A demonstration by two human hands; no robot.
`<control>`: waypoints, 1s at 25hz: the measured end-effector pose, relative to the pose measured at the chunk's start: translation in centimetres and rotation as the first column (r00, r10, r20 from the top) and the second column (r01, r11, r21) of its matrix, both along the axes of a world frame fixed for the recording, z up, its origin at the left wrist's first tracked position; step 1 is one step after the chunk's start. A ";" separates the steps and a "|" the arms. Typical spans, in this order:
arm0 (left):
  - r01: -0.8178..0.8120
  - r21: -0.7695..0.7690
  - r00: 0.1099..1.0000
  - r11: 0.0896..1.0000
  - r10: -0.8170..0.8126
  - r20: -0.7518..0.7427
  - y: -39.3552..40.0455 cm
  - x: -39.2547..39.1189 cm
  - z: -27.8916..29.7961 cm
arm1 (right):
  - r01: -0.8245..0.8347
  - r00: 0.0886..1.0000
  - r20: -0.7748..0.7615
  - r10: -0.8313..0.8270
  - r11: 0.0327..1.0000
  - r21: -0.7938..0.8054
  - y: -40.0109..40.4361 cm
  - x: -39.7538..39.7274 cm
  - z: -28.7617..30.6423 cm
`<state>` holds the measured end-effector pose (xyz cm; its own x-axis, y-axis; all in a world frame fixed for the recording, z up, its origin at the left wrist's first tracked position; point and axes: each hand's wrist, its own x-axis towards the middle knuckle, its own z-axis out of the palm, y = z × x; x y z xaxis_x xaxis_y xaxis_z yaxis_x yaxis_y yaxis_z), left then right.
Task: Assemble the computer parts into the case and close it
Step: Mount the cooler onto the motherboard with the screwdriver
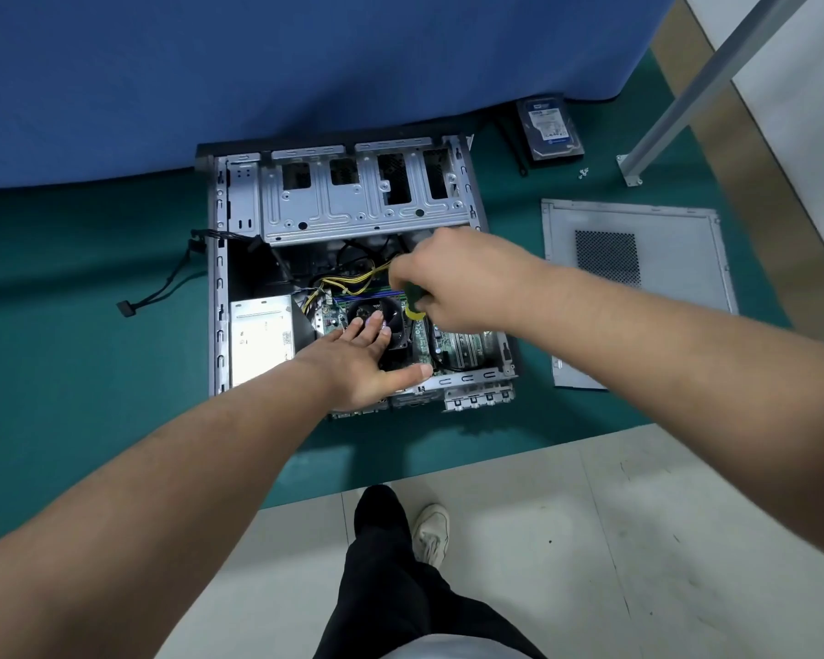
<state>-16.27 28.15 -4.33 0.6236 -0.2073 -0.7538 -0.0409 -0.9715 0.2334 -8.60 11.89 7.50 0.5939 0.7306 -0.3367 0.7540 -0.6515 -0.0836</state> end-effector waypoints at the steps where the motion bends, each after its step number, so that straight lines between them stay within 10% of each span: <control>1: -0.003 0.000 1.000 1.000 0.003 -0.001 0.0 0.0 0.0 | 0.097 0.992 0.078 -0.098 0.995 0.017 0.3 -0.6 -0.6; 5: -0.005 0.000 1.000 1.000 0.005 0.003 -0.2 -0.1 0.0 | 0.336 0.927 0.178 -0.331 0.942 0.003 1.1 -0.9 -1.2; 10: -0.011 -0.007 1.000 1.000 0.011 0.017 0.0 -0.1 0.0 | -0.021 0.983 -0.180 0.021 1.000 0.005 -0.4 2.2 1.6; 18: -0.019 -0.011 1.000 1.000 0.019 0.009 0.0 -0.1 -0.3 | 0.319 0.925 0.225 -0.306 0.947 -0.025 0.1 -0.9 -0.9; 22: -0.024 -0.005 1.000 1.000 0.024 0.010 0.0 -0.1 -0.1 | -0.022 0.993 -0.117 0.023 1.000 0.005 -0.1 1.8 1.2; 25: -0.022 -0.006 1.000 1.000 0.022 0.007 -0.1 -0.1 -0.1 | -0.094 0.994 -0.059 0.093 0.995 -0.011 0.1 2.2 1.9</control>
<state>-16.35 28.10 -4.39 0.6332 -0.1981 -0.7482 -0.0216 -0.9708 0.2389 -6.42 12.03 9.35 0.5019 0.7774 -0.3790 0.8059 -0.5795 -0.1212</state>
